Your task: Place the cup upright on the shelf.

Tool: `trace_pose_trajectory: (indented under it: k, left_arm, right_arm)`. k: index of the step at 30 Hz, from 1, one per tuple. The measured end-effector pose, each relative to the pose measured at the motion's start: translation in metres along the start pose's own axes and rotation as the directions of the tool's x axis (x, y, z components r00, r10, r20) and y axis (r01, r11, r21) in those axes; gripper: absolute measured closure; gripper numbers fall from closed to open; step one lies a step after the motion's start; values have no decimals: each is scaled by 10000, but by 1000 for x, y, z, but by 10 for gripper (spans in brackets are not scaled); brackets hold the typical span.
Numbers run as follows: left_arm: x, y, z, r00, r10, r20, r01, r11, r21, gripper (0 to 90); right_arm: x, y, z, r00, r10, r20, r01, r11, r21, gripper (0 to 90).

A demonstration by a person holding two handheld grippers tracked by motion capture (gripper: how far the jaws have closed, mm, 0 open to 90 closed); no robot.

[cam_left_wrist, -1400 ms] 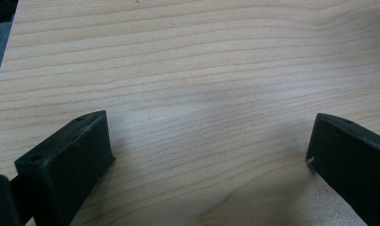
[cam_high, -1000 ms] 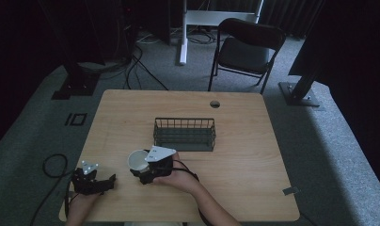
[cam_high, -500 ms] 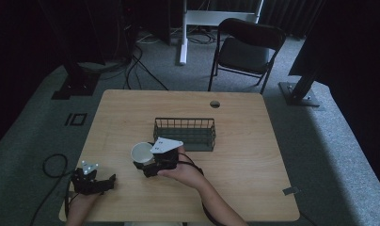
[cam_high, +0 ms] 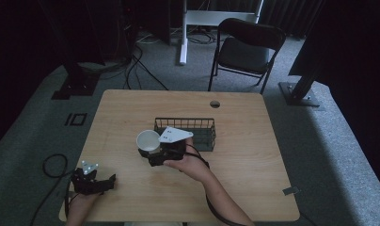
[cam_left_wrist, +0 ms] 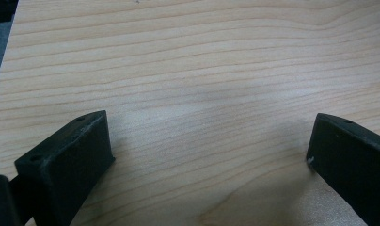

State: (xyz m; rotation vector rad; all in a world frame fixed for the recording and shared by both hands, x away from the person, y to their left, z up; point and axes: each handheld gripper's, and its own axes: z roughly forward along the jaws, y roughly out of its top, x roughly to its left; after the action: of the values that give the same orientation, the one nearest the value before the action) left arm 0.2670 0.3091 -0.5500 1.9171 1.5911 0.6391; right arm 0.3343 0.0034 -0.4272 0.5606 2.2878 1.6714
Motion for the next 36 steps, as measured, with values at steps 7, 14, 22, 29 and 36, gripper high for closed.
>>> trace_pose_trajectory:
  k: [7,14,22,29,36]
  left_arm:
    - [0,0,0,10000,-4,-2,4,10000,-8,7]
    - [0,0,0,10000,-10,-2,10,10000,-21,7]
    - [0,0,0,10000,-12,-3,12,10000,-23,7]
    - [0,0,0,10000,-8,-5,8,10000,-21,7]
    - [0,0,0,10000,-8,-7,8,10000,-24,7]
  right_arm:
    - [-18,17,-19,9969,98,778,-72,9994,-325,203]
    - [-33,23,-32,9877,270,1541,-189,9984,-537,203]
    - [-55,25,-45,9673,289,2520,-193,9990,-404,203]
    - [-75,15,-51,9403,603,3350,-518,9981,-343,203]
    - [-97,-3,-51,9087,859,4085,-896,9959,-100,203]
